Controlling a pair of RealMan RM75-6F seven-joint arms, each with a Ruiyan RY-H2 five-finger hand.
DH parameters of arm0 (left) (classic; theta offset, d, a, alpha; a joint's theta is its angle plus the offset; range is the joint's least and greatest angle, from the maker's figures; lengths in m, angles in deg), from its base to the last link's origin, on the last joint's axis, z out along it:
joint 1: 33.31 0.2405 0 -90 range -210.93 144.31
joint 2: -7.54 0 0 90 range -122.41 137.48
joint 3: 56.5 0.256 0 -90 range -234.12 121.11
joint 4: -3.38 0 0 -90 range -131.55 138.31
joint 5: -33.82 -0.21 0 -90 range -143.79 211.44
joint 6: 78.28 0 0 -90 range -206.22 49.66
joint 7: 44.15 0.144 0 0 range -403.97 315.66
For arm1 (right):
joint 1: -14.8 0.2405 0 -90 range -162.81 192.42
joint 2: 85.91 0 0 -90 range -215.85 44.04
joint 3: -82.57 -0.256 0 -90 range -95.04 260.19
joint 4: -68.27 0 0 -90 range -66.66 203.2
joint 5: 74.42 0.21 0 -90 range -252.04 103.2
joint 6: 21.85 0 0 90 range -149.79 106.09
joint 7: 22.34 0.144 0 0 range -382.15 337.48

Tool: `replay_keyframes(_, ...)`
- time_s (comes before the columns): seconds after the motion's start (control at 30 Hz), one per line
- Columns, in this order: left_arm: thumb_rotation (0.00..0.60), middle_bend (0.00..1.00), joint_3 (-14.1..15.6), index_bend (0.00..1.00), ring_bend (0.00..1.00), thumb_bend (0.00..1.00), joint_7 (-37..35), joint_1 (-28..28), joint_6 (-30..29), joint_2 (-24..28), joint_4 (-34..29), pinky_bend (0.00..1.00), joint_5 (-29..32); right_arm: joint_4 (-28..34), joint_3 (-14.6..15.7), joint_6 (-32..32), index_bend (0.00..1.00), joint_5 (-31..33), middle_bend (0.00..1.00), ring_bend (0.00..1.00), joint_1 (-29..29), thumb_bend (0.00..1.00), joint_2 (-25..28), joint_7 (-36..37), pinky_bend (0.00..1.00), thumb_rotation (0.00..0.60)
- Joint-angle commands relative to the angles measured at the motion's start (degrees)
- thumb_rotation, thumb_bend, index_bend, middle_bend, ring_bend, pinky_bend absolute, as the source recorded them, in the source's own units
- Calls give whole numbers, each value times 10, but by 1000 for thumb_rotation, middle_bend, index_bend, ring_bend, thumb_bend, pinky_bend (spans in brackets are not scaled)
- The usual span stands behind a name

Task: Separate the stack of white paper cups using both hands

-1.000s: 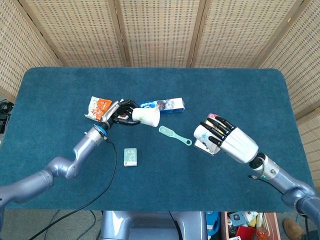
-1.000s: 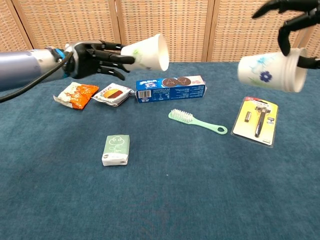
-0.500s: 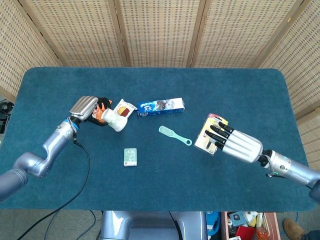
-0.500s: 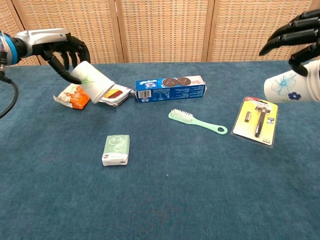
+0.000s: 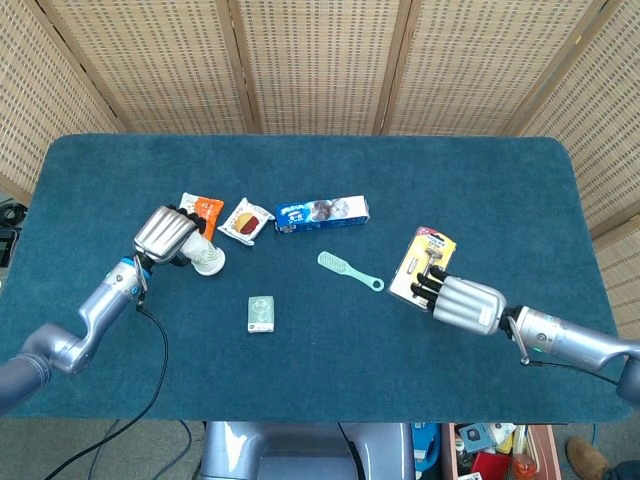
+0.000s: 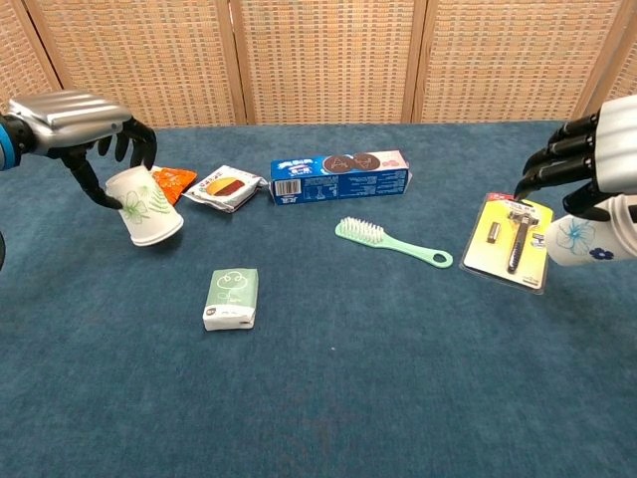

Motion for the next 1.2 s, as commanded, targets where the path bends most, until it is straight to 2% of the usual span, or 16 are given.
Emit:
replay_keyframes(0.03,600,377,6,476,383,119,-4,1,6,-1,-5,452,4,-2,1,-4,548,2,268,235,-1,398,-7,-8,348,600)
replay_keyframes(0.07,600,327,10,429,346,119,-9,1,14,1,-13,445,6,-4,-1,-7,465,6,249,234,-3,295,-10,-13,344,600)
replay_keyframes(0.1,600,231,13,322,277,120,-12,0,19,5,-20,421,8,-4,-4,-12,333,11,212,230,-4,147,-12,-19,326,600)
replay_keyframes(0.13,600,124,15,179,195,120,-12,0,23,9,-29,380,10,-2,-7,-18,227,19,171,216,-7,42,-15,-26,296,600)
replay_keyframes(0.2,600,18,14,29,72,119,-5,2,20,14,-42,301,14,1,-13,-19,133,27,113,180,-11,0,-18,-34,240,600)
replay_keyframes(0.23,600,0,11,0,26,119,-2,4,14,18,-51,263,19,3,-17,-15,106,30,92,162,-13,0,-19,-40,222,600)
replay_keyframes(0.3,600,0,6,0,0,119,-2,9,2,26,-66,224,26,5,-22,-3,90,34,75,150,-17,0,-21,-43,210,600)
replay_keyframes(0.47,600,0,-9,0,0,118,-8,21,-25,56,-104,184,44,20,-38,28,87,47,70,148,-29,0,-16,-48,196,600)
replay_keyframes(0.57,600,0,-18,0,0,118,-7,35,-39,80,-132,127,63,38,-56,55,87,70,69,142,-45,0,-9,-47,191,600)
replay_keyframes(0.73,600,0,-26,0,0,117,7,76,-77,123,-195,5,104,83,-96,107,79,157,28,88,-101,0,-1,-21,126,600)
replay_keyframes(0.87,600,0,-21,0,0,107,46,123,-124,148,-241,0,139,127,-114,123,9,241,0,6,-157,0,1,-12,27,600)
replay_keyframes(0.97,600,0,-15,0,0,90,74,172,-181,160,-284,0,167,177,-124,120,0,325,0,0,-210,0,1,-10,0,600)
replay_keyframes(1.2,600,0,4,0,0,88,98,240,-253,182,-362,0,186,193,-136,138,0,388,0,0,-266,0,-27,-13,0,600)
